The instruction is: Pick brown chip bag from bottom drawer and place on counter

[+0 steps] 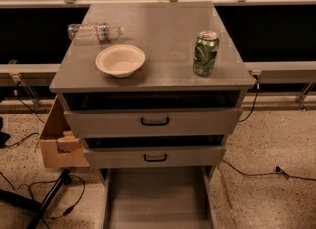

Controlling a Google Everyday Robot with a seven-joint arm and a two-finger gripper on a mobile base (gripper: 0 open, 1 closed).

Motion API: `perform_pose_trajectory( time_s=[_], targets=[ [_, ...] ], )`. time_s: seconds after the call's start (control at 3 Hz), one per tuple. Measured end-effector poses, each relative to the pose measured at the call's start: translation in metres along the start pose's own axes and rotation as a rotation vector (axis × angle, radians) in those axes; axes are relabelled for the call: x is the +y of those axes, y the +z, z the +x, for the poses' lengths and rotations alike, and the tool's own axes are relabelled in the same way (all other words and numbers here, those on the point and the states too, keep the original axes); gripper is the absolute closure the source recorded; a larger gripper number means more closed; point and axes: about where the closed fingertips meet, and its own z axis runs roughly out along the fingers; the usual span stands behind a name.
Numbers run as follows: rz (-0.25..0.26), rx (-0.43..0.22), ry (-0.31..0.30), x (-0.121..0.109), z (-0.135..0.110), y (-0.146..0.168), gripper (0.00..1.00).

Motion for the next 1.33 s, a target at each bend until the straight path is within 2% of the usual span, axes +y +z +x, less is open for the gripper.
perform_pose_trajectory(
  time_s=[0.33, 0.67, 1.0, 1.33],
  targets=[
    [0.005, -0.060, 0.002, -0.002, -0.015, -0.016, 1.00],
    [0.005, -0.060, 0.002, -0.002, -0.015, -0.016, 1.00],
    [0.001, -0.101, 0.013, 0.004, -0.028, -0.006, 1.00],
    [-0.053, -0.173, 0.080, 0.028, -0.047, 0.046, 1.00]
  ],
)
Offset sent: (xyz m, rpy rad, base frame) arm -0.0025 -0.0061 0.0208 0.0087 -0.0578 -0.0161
